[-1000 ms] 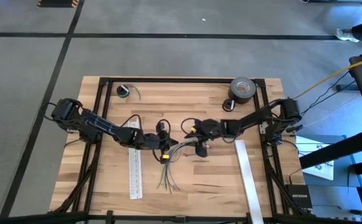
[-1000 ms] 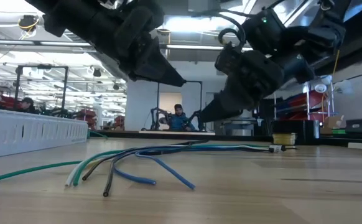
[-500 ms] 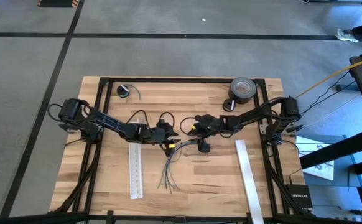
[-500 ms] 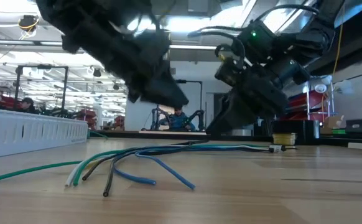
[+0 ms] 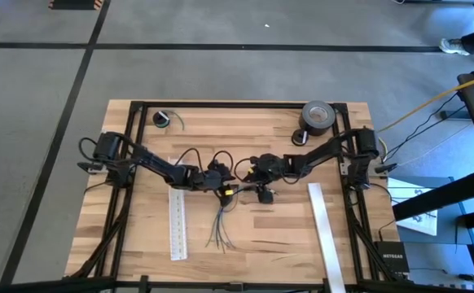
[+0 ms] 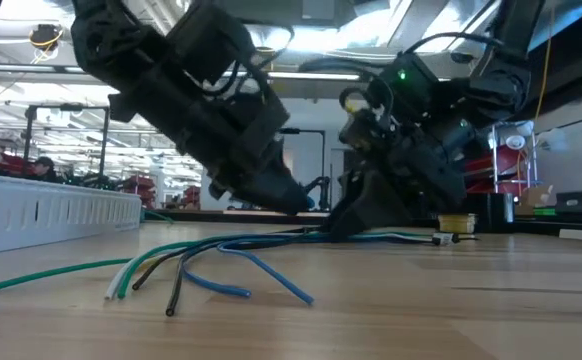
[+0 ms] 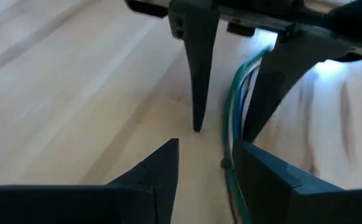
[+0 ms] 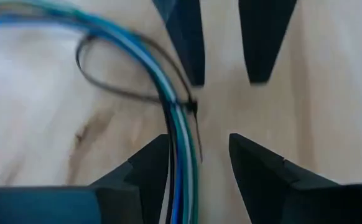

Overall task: Ziptie cables
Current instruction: Wrap the colored cables with the black zip tie

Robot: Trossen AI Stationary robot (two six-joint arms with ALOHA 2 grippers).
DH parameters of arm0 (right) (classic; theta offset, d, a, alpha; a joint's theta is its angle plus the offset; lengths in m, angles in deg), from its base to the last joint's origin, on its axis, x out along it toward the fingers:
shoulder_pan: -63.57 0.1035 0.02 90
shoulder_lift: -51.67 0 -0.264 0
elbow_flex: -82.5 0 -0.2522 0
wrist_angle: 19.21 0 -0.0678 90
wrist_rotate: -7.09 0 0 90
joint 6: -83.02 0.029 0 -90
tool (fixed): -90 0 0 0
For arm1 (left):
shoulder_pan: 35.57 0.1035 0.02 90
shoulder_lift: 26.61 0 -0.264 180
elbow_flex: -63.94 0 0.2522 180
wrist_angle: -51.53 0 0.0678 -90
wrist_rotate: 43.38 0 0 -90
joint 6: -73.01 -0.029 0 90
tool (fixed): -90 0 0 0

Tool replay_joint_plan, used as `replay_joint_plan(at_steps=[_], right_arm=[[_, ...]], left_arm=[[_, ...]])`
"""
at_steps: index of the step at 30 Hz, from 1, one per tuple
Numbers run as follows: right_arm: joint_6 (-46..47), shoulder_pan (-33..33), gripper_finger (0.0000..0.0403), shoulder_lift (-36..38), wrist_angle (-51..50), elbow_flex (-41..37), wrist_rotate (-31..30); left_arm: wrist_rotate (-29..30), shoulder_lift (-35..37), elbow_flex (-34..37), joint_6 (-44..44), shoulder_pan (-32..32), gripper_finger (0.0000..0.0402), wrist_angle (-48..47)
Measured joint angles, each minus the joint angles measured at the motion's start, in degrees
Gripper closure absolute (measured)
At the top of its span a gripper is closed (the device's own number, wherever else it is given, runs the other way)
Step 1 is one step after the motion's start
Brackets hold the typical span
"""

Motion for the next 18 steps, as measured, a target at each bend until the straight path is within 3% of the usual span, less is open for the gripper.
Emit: replay_joint_plan(at_steps=[4, 12, 15, 18], right_arm=[[-0.3, -0.5, 0.0273, -0.4, 1.5, 0.2, -1.7], [2.4, -0.4, 0.0376, -0.4, 1.4, 0.2, -0.1], [4.6, -0.4, 0.0380, 0.0, -0.5, 0.7, -0.1], [4.9, -0.4, 0.0358, 1.3, -4.7, 2.1, -0.3]], left_arm=[[0.0, -1.0, 0.0, 0.5, 0.1, 0.0268, 0.7], [0.0, -2.2, 0.0, 0.7, 0.7, 0.0269, 3.1], [0.0, -2.2, 0.0, 1.2, 1.1, 0.0269, 2.8], [0.0, -2.2, 0.0, 0.4, 1.6, 0.0269, 2.9]])
